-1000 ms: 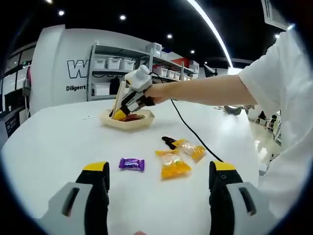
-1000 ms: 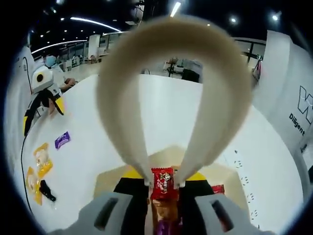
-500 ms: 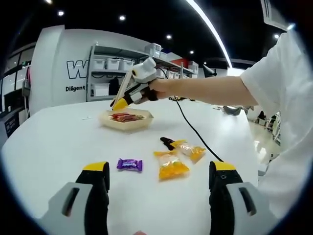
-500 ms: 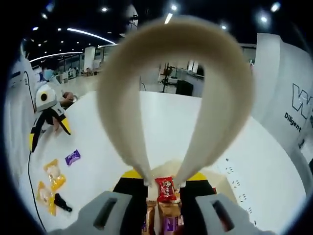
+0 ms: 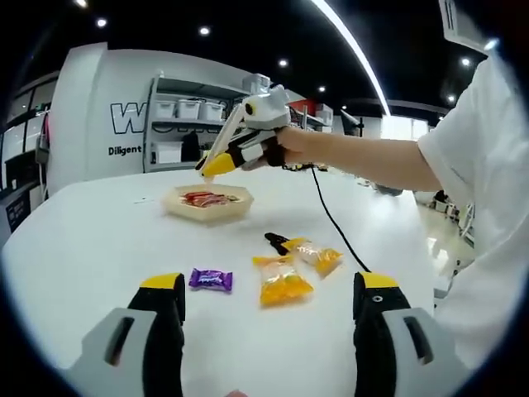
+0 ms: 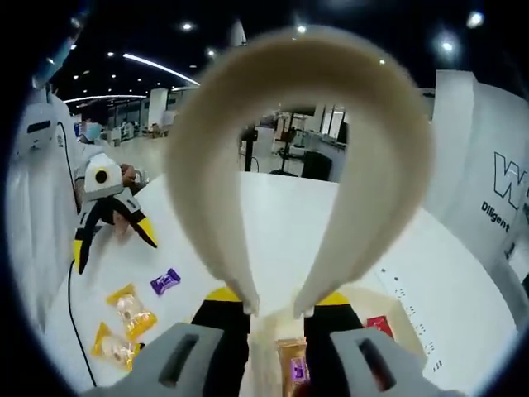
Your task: Place the target food into the container with the food tongs after gripping and lifting it, then release it inside without dropping or visibly crushing the food.
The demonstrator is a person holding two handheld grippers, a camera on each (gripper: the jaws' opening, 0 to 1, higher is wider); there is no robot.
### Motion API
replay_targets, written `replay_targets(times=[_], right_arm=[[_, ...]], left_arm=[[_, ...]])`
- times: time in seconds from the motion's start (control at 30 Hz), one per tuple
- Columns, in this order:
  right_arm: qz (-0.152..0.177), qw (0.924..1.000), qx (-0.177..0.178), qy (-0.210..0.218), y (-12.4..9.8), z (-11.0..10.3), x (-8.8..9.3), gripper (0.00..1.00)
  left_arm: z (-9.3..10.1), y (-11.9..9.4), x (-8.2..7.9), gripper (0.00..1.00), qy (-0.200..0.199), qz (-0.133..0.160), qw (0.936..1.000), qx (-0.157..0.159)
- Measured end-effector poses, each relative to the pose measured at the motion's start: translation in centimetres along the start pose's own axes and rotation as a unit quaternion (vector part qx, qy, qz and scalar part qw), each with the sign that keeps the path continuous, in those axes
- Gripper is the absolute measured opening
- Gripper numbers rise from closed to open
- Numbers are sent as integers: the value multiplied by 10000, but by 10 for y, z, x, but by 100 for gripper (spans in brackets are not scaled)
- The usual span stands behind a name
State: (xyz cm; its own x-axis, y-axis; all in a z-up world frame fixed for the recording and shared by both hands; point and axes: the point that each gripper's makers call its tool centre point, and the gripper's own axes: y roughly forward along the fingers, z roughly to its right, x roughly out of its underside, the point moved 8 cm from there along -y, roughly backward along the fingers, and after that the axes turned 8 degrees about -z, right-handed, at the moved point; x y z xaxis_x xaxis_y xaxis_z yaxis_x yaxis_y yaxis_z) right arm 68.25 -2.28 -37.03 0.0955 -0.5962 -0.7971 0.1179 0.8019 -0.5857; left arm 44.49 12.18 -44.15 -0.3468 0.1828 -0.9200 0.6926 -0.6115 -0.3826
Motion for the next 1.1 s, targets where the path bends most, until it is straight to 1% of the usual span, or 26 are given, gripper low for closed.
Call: replay_targets(times=[0.07, 0.17, 0.33, 0.43, 0.5, 0.53, 0.6, 0.67, 0.8, 0.87, 1.1], right_arm=[[53, 10000, 4, 26, -4, -7, 0, 19], [32, 10000, 24, 62, -7, -19, 1, 19], [-90, 9998, 41, 144, -7, -36, 3, 19], [-155, 9997, 68, 173, -6, -43, 4, 18], [-212, 9995, 119, 204, -6, -48, 4, 18], [-221, 9993, 200, 243, -6, -51, 4, 18], [-222, 9991, 208, 301, -6, -58, 4, 18], [-261, 9985, 309, 364, -4, -64, 4, 18], [-323, 9973, 368, 542, -1, -78, 6, 18], [-354, 9970, 391, 566, 2, -84, 6, 18], [-353, 9952, 482, 775, 7, -98, 8, 19]], left_arm=[[1, 0, 0, 83, -1, 6, 10000, 2], [1, 1, 0, 82, -6, 3, 10000, 5], [2, 1, -1, 82, 10, 5, 10000, 17], [2, 2, -1, 82, 16, -3, 10000, 18], [2, 2, -1, 82, 16, -8, 10000, 21], [2, 2, -1, 82, 17, -9, 10000, 21], [3, 2, -1, 82, 19, -9, 10000, 17], [2, 1, -1, 82, 17, -13, 10000, 11], [2, 1, -1, 82, 15, -20, 10000, 8], [2, 1, -1, 82, 14, -21, 10000, 10], [1, 1, -1, 82, -10, -22, 10000, 1]])
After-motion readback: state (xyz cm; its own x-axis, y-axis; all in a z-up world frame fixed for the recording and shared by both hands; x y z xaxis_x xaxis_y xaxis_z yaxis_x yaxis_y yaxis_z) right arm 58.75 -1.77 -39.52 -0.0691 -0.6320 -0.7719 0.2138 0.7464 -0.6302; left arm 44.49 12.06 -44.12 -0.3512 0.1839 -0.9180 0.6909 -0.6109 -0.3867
